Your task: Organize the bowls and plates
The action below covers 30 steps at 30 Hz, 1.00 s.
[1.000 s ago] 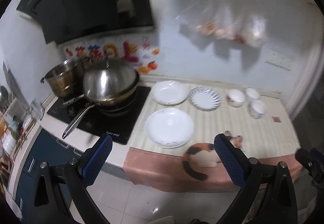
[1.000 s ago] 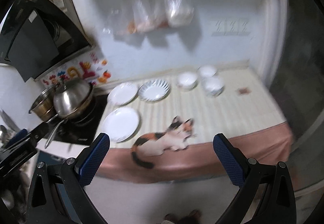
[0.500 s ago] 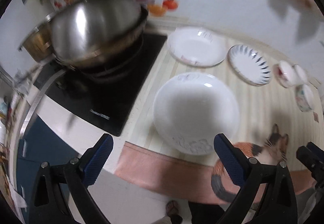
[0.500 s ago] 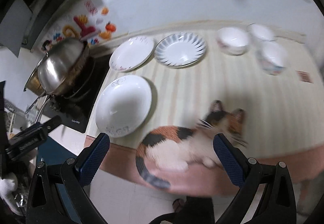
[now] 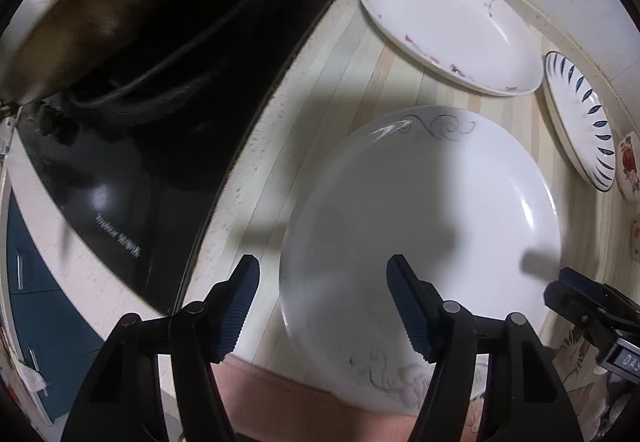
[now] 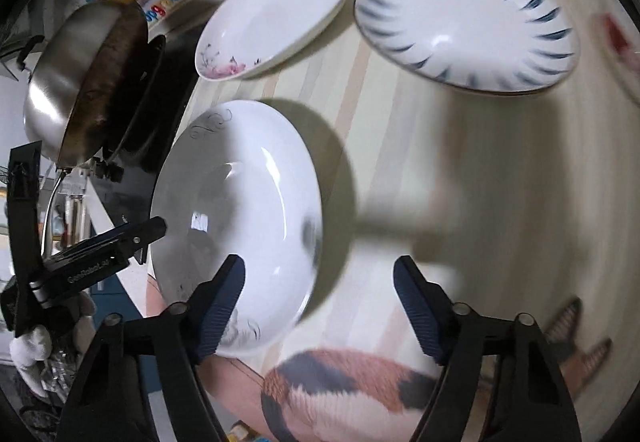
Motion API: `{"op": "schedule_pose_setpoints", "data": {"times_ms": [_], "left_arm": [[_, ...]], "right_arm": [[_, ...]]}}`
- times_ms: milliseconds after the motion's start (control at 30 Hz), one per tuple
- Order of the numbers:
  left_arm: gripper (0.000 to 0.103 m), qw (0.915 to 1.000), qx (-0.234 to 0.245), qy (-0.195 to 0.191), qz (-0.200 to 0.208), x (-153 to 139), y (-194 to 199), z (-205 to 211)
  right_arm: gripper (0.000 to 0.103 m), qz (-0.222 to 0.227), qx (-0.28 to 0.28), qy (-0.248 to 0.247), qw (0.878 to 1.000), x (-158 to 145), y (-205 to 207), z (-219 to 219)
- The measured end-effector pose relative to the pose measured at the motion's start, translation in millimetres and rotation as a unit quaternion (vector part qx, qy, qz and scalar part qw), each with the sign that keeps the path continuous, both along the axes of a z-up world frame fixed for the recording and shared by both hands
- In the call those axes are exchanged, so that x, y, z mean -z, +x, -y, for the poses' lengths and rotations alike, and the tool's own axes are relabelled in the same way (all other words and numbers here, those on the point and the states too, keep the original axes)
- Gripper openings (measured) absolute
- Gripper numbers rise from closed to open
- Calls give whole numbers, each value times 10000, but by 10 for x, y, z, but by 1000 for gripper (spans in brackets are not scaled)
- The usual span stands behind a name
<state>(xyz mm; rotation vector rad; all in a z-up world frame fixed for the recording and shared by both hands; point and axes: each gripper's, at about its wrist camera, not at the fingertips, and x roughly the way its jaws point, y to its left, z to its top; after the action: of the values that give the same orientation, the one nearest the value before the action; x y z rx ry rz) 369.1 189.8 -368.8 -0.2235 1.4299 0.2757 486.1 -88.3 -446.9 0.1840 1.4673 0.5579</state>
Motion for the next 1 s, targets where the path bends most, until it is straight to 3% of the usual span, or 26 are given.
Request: {"op": "schedule_pose_setpoints", "data": {"times_ms": [167,233,333,500,733,1000], "left_arm": [[43,9997,-29,-189,-136,104,6,-58],[41,9997,-3,-164,-170,127,-16,-64],[37,9998,-40,-145,-136,132,-53,-85],[33,9997,-88,-192,-104,120,-91,-77],[33,9996,50,-258,101,-147,-132,187],[33,9967,617,-391,340,-471,-251,743]], "right_arm": [[58,-165,-171,124,9996,149,134,-162],[35,-280,-231,170,9992,170,152,-207],[13,-352,-284,116,9989,220,181,-276],[14,-303,-277,82,9991,197,161,-281],[14,-241,-270,136,9993,-4,75,-83],[14,1,-67,132,9999,-346,-133,542]]}}
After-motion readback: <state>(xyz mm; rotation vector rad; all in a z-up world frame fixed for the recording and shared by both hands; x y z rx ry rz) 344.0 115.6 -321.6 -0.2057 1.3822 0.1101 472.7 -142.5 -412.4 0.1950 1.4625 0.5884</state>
